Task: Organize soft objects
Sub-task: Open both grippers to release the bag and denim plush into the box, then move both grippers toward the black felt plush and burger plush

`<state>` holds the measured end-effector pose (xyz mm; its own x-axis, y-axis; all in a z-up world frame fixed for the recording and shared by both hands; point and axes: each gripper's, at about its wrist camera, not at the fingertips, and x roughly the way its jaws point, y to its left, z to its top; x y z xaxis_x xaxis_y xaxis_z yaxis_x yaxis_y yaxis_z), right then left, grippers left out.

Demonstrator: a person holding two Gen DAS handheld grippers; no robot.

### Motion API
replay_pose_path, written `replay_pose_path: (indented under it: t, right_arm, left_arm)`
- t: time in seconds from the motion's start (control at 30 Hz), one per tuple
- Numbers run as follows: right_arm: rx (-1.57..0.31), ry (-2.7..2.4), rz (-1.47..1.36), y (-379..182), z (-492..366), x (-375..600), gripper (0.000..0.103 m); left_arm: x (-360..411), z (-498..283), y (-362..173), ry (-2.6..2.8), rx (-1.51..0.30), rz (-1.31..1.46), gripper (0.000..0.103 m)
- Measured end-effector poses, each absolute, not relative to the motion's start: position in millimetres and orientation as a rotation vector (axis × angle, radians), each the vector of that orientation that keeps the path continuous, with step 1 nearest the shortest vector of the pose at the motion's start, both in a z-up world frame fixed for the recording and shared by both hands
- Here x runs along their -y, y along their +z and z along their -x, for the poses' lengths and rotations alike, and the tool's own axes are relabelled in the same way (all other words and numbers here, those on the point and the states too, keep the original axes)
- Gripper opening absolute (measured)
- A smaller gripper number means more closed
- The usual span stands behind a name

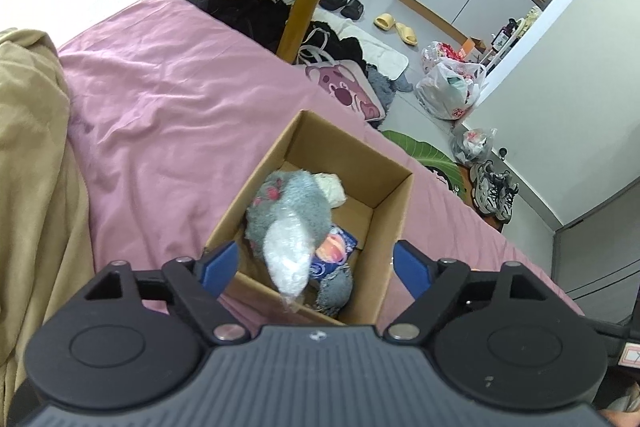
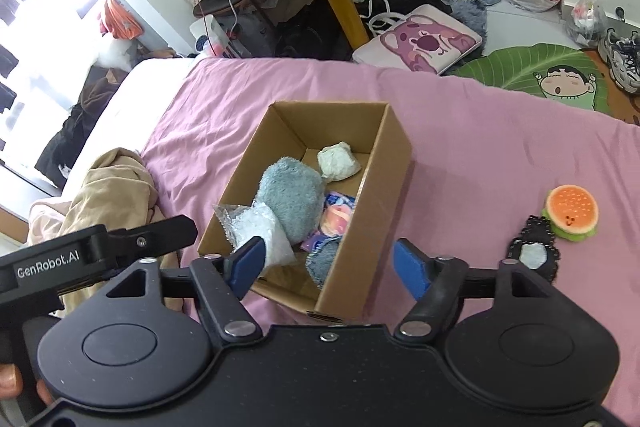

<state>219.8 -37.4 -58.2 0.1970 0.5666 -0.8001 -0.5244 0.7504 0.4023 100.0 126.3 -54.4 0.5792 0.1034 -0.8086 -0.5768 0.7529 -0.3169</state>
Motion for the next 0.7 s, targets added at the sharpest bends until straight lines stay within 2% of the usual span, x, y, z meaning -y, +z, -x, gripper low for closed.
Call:
replay_pose_path:
  t: [0.27, 0.7]
  right_arm:
    - [-1.111, 0.757, -0.070, -53.2, -235.6, 77.0, 0.085]
    - [-1.069, 0.700, -0.163, -56.6, -278.5, 142.6, 0.090]
  left_arm:
    - [-98.8, -119.7, -46.8, 0.397, -0.875, 0.557, 0.087]
    - [-53.4, -154.4, -48.5, 0.351, -0.886, 0.491, 0.087]
